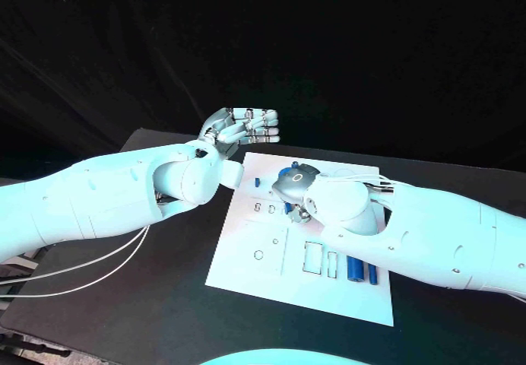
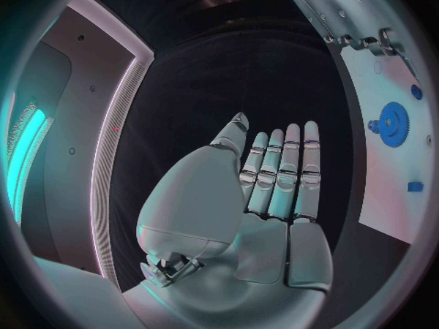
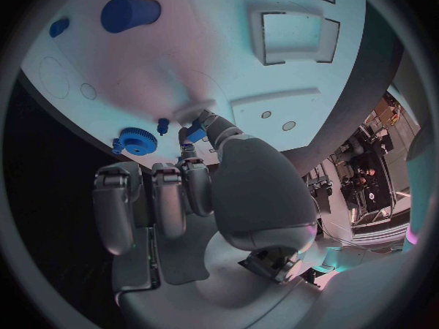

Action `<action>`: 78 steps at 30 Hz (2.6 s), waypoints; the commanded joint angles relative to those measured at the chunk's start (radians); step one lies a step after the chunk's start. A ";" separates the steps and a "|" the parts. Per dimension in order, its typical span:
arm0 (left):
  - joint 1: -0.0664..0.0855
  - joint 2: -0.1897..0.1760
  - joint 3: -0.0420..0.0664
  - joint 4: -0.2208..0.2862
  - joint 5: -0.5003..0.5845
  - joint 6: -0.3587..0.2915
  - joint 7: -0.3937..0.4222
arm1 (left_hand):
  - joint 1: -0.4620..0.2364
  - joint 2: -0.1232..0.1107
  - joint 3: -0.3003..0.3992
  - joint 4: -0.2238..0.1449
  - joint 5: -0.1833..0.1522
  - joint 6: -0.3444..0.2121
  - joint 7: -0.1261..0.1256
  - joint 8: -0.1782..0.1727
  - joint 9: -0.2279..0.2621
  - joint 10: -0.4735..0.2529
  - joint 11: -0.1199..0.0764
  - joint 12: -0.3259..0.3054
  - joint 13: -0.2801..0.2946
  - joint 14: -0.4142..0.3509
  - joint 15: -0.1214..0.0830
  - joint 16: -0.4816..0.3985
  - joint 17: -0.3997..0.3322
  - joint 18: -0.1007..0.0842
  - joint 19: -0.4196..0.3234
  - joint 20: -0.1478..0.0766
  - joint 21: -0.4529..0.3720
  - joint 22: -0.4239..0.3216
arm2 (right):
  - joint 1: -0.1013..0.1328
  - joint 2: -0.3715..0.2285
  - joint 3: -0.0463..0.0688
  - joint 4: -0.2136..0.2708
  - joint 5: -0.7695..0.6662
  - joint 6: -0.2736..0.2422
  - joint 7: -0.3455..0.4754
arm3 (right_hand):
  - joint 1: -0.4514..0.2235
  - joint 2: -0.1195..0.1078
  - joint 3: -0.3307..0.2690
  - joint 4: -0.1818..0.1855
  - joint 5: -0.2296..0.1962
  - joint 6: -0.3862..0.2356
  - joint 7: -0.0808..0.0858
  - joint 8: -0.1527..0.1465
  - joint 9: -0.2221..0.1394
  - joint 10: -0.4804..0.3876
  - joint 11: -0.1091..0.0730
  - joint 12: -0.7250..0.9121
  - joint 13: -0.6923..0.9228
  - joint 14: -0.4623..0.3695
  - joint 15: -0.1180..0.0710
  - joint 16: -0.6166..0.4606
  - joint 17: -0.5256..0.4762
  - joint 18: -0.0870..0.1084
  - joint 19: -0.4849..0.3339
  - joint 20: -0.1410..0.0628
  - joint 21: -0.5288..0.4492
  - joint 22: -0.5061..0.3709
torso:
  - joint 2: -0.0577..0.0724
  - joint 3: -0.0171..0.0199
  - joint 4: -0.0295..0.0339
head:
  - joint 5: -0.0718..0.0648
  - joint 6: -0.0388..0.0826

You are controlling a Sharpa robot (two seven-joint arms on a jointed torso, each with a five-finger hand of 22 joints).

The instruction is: Assemble the parts on the task board

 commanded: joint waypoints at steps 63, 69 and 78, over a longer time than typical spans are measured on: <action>0.001 0.017 -0.004 -0.049 -0.044 0.055 -0.050 | -0.012 -0.001 0.016 -0.009 0.001 0.032 -0.010 -0.005 0.002 0.035 -0.013 0.007 0.004 0.062 -0.018 0.012 0.010 0.007 0.027 -0.009 0.030 0.006 | 0.025 -0.337 0.017 0.197 0.311 -0.583 0.324 | 0.044 -0.087 -0.110 0.215 -0.086 -0.123 0.004 0.009 -0.042 -0.118 0.011 -0.141 0.001 0.065 0.017 -0.097 0.113 0.057 -0.037 0.008 -0.251 0.063 | -0.026 -0.0031 -0.0087 | -0.042 0.051; 0.000 0.024 -0.008 -0.083 -0.185 0.121 -0.162 | -0.026 -0.011 0.041 0.001 0.000 0.091 -0.057 0.005 0.006 0.183 -0.073 0.044 0.015 0.290 -0.097 0.117 0.075 0.008 0.177 -0.085 0.137 0.051 | 0.050 -0.463 0.032 0.209 0.760 -0.634 0.503 | 0.121 -0.050 -0.054 0.184 -0.056 -0.067 0.003 0.020 -0.044 -0.429 0.007 -0.675 -0.433 -0.121 0.019 -0.615 -0.423 0.171 -0.353 0.008 -0.899 -0.410 | -0.046 -0.0018 -0.0210 | -0.053 0.064; 0.001 0.018 -0.009 -0.068 -0.515 0.239 -0.537 | -0.119 -0.049 0.026 0.104 0.003 0.140 -0.122 0.018 0.020 0.345 -0.144 0.160 0.120 0.481 -0.181 0.709 0.570 0.000 0.372 -0.197 0.393 0.188 | 0.064 -0.586 0.036 0.174 1.226 -0.610 0.624 | 0.143 -0.061 0.021 0.182 -0.033 -0.019 0.019 -0.005 -0.057 -0.314 0.041 -1.149 -0.901 -0.227 0.064 -1.231 -0.777 0.176 -0.425 0.069 -1.248 -0.686 | -0.074 0.0096 -0.0347 | -0.069 0.067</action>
